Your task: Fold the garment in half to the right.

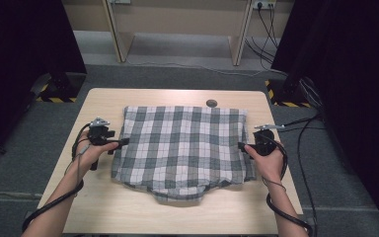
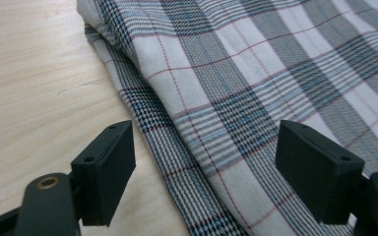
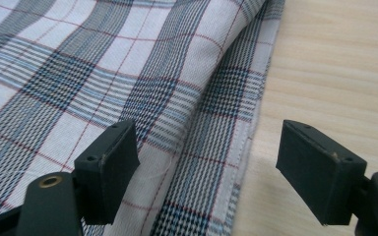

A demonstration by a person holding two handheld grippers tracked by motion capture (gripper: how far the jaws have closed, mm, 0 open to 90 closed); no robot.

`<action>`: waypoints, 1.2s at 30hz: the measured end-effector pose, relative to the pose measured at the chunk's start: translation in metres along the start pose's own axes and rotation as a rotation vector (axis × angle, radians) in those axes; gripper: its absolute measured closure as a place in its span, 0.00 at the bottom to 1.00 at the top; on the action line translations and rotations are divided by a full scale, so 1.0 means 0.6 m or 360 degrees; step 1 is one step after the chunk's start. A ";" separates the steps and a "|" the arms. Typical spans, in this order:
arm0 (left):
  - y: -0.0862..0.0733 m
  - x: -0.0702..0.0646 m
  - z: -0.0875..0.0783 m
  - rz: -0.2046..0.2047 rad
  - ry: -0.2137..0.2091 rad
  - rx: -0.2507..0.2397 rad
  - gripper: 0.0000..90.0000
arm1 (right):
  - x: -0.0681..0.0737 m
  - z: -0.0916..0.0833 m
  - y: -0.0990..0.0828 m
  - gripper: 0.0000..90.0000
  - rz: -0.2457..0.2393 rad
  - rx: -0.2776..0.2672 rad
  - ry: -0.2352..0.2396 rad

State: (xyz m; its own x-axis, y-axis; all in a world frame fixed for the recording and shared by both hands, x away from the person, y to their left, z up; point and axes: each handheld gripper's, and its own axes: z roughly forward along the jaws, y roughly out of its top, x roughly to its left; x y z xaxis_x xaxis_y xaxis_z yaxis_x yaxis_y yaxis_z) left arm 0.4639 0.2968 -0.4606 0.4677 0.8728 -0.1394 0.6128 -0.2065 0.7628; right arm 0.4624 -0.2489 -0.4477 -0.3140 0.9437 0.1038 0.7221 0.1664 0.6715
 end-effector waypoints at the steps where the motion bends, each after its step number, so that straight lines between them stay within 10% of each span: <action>1: 0.001 0.000 0.003 0.0006 0.0017 0.0011 0.25 | 0.000 0.005 0.001 0.26 0.0006 0.0011 0.0002; 23: 0.005 0.001 0.052 0.0038 0.0143 0.0117 0.27 | 0.015 0.047 0.005 0.29 -0.0067 0.0063 -0.0095; 36: 0.010 -0.014 0.054 -0.0068 0.0169 0.0088 0.73 | 0.023 0.050 0.005 0.64 -0.0041 -0.0029 -0.0061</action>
State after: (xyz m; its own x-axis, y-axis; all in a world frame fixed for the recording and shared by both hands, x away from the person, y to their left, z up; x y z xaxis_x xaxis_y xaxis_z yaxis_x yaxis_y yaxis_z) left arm 0.4844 0.2737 -0.4754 0.3722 0.9226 -0.1015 0.6664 -0.1895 0.7211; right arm 0.4787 -0.2269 -0.4666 -0.3080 0.9496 0.0583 0.7025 0.1857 0.6870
